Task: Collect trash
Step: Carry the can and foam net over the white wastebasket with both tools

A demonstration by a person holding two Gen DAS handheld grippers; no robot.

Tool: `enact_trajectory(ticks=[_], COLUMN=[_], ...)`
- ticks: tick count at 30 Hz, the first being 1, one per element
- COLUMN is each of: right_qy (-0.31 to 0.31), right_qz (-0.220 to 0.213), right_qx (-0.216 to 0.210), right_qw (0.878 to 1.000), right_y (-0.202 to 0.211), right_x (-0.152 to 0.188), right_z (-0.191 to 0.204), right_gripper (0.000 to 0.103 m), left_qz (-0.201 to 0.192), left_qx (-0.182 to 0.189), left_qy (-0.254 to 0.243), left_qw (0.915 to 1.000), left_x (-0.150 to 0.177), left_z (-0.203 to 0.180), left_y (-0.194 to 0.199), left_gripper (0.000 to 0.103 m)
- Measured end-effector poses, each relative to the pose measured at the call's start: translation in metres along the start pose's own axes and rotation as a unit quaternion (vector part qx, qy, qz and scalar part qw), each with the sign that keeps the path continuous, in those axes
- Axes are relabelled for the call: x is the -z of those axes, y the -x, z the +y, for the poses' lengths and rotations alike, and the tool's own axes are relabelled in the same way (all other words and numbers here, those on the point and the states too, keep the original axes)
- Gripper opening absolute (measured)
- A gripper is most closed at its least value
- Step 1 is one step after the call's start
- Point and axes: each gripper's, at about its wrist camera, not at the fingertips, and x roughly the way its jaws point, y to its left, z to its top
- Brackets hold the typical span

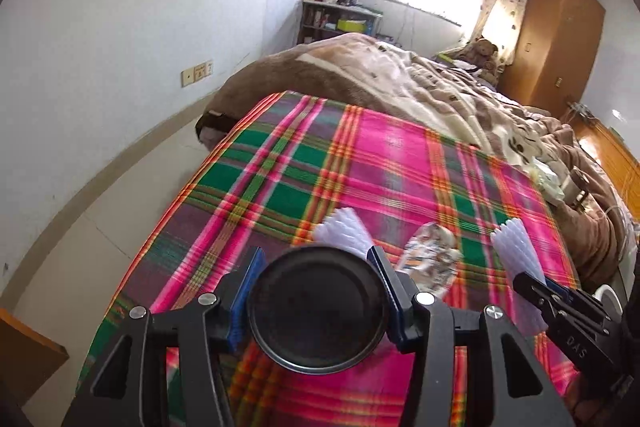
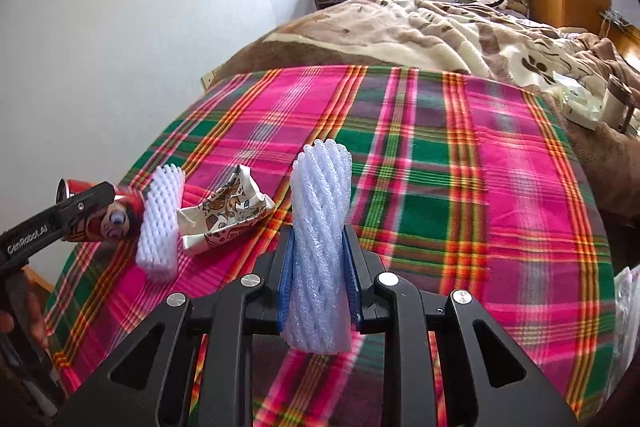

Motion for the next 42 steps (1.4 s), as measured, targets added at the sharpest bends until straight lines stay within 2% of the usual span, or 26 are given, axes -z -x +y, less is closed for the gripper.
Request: enact_trajectory(ticks=[4,10,21,33,42], right_qy=[-0.006,-0.017,-0.043,-0.087,-0.12], right_qz=[-0.01,-0.028,-0.059,-0.104,-0.122], right_qx=[0.0,0.003,0.023,0.075,0.112], right_qw=[1.0,0.999,0.997,0.988,0.979], right_y=[0.012,0.032,0.072,0.132,0.157], right_x=[0.002,0.006,0.015,0.03,0.043], right_z=[-0.007,-0.021,-0.062,-0.126,-0.164], right_gripper=[0.023,0.023,0.023,0.023,0.023], left_qz=[-0.02,-0.036,-0.041,-0.041,-0.036], left_qx=[0.005,0.032,0.09,0.167,0.211], left_qy=[-0.021,-0.049,-0.095,-0.155,-0.189], left_qw=[0.9996,0.9976,0.9906,0.9729,0.9583], left_x=[0.004,0.01,0.026,0.049,0.06], left_z=[-0.019,-0.053,-0.122,-0.219,-0.281], left_y=[0.017,0.04,0.061,0.079,0.089], left_gripper=[0.052,0.052,0.052,0.052,0.052])
